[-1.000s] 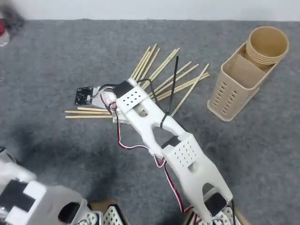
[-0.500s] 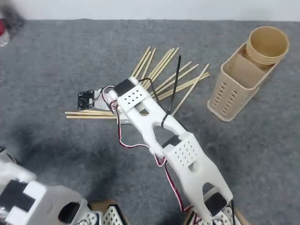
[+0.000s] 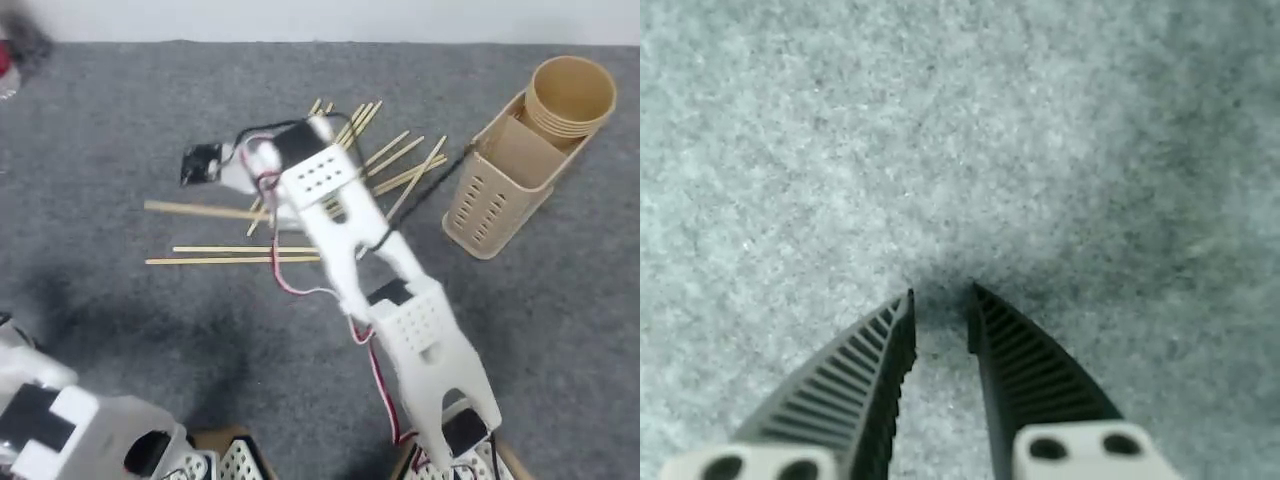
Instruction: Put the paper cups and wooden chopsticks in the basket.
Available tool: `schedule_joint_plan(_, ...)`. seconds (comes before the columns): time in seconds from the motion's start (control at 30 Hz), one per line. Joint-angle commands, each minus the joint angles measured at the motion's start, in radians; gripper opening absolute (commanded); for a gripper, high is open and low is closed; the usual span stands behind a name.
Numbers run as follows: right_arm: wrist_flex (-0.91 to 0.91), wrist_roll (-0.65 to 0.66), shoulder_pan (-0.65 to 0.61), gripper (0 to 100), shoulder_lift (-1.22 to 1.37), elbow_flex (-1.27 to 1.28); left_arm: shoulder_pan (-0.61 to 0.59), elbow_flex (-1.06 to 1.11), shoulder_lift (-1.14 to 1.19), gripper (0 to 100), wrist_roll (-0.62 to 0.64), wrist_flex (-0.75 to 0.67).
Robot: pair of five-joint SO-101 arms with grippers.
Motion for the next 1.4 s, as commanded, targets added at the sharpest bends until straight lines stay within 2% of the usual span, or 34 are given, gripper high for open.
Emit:
schedule_joint_plan(0.0,0.039,0.005,0.058,0.8,-0.197,-0.057,0.003,0.045,0.0,10,-0.008,0.049)
schedule_joint_plan(0.17,0.038,-0.087,0.147,0.8,-0.449,-0.057,0.006,0.045,-0.008,10,-0.008,0.049)
schedule_joint_plan(0.23,0.027,-0.173,0.216,0.8,-0.556,-0.057,0.034,0.045,-0.008,10,-0.008,0.058)
schedule_joint_plan(0.43,-0.025,-0.506,0.51,0.8,-0.802,-0.051,0.106,-0.01,-0.009,10,-0.005,0.204)
schedule_joint_plan(0.53,0.018,-0.591,0.599,0.8,-0.866,-0.051,0.132,-0.033,-0.009,10,-0.003,0.278)
schedule_joint_plan(0.6,0.036,-0.626,0.633,0.8,-0.895,-0.049,0.149,-0.033,-0.009,10,0.0,0.278)
schedule_joint_plan(0.7,0.039,-0.723,0.653,0.8,-0.941,0.005,0.155,-0.039,-0.009,10,0.048,0.276)
schedule_joint_plan(0.83,0.041,-0.845,0.598,0.7,-1.098,0.178,0.186,-0.073,-0.037,8,0.071,0.281)
schedule_joint_plan(1.0,0.015,-0.858,0.484,0.7,-1.356,0.457,0.244,-0.035,-0.192,7,0.152,0.282)
schedule_joint_plan(1.1,-0.113,-0.835,0.549,0.7,-1.443,0.641,0.319,0.05,-0.295,7,0.203,0.25)
schedule_joint_plan(1.17,-0.26,-0.816,0.611,0.7,-1.478,0.801,0.373,0.136,-0.353,7,0.235,0.189)
schedule_joint_plan(1.27,-0.579,-0.775,0.694,0.7,-1.517,1.1,0.413,0.268,-0.439,7,0.245,0.064)
schedule_joint_plan(1.37,-0.954,-0.738,0.742,0.7,-1.55,1.409,0.414,0.337,-0.523,7,0.245,0.017)
